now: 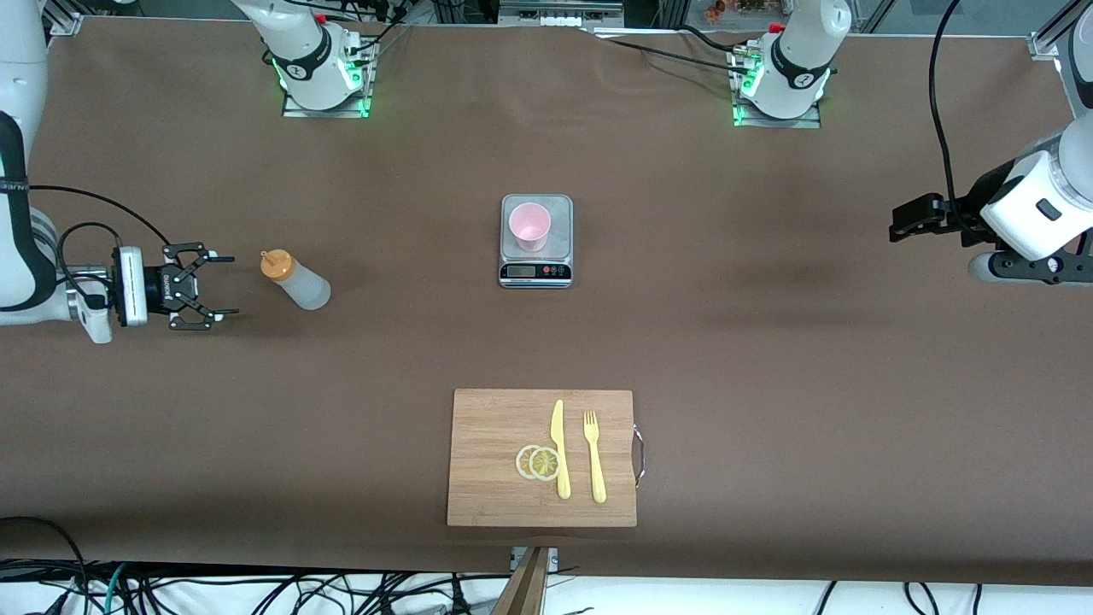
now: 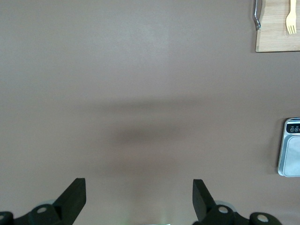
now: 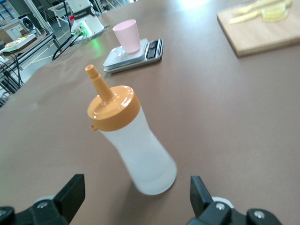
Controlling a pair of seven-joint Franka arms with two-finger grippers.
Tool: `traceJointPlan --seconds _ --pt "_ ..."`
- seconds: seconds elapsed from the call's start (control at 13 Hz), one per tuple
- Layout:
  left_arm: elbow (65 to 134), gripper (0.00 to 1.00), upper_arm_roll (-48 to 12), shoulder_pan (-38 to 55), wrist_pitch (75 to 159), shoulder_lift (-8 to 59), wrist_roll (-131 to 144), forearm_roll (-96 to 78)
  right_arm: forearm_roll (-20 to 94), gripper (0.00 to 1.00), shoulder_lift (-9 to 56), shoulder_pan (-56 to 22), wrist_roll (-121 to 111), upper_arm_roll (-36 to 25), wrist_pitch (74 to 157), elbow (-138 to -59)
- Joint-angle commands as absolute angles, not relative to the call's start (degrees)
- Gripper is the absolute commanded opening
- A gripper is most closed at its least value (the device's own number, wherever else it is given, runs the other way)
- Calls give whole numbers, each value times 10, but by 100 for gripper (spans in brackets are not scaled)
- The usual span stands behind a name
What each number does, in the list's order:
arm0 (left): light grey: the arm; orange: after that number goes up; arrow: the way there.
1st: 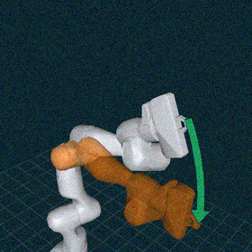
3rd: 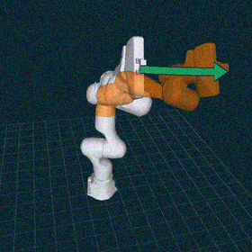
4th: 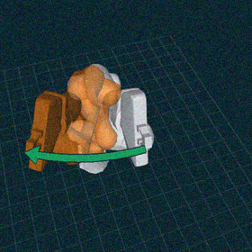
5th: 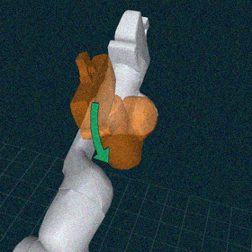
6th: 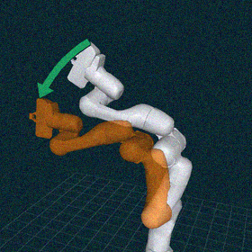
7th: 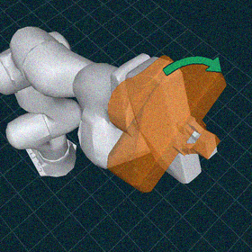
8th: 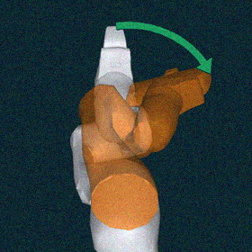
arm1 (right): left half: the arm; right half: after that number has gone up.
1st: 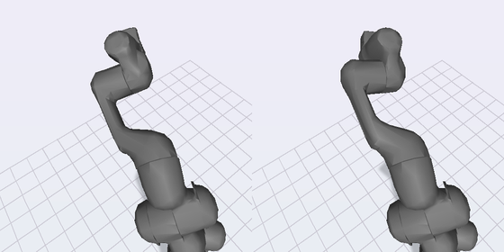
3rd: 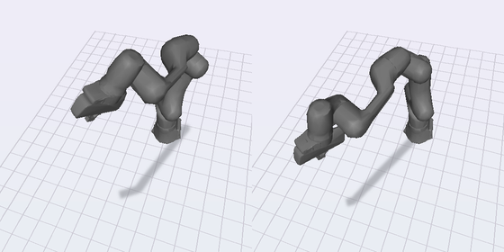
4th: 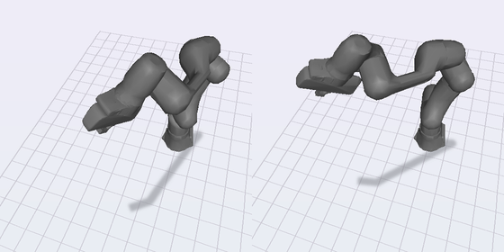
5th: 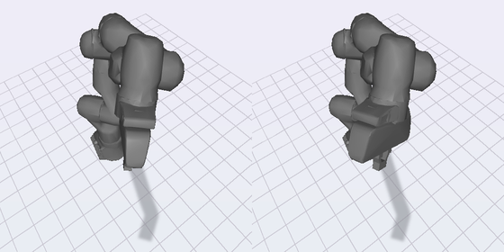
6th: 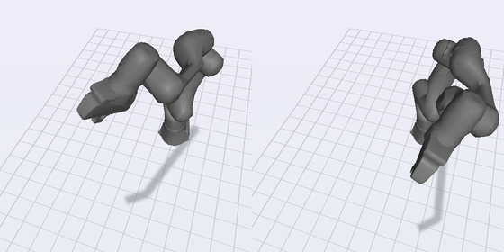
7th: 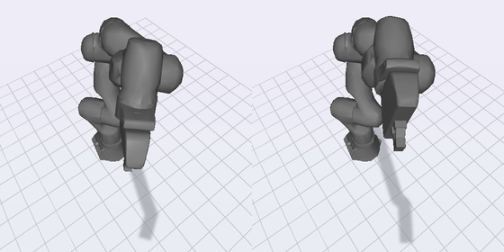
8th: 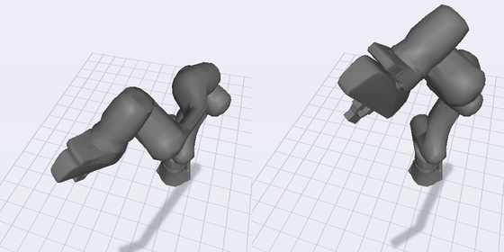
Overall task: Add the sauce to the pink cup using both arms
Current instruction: 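Reach the right gripper to the white sauce bottle and grasp it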
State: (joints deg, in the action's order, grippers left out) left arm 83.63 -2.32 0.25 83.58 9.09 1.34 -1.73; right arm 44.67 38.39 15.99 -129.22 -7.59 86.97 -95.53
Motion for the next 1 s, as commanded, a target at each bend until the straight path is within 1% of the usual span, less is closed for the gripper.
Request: traceJointPlan --seconds 0.0,0.23,0.54,0.69,0.77,0.84,0.92 --pt "816 100 -23 4 826 100 1 -9 497 99 394 171 -1370 -69 858 -968" --pt "816 100 -23 5 827 101 1 -9 563 99 418 166 -1456 -66 853 -1012" --pt "816 100 -23 5 827 100 1 -10 601 99 451 164 -1498 -41 832 -1018" --pt "816 100 -23 5 827 101 1 -9 604 99 459 162 -1504 -39 824 -1019" --pt "816 100 -23 5 827 101 1 -10 604 97 463 159 -1504 -37 816 -1021" --pt "816 100 -23 5 827 101 1 -10 604 77 463 159 -1504 -37 814 -1020" --pt "816 100 -23 5 826 101 1 -10 603 44 463 160 -1503 -37 812 -1020"
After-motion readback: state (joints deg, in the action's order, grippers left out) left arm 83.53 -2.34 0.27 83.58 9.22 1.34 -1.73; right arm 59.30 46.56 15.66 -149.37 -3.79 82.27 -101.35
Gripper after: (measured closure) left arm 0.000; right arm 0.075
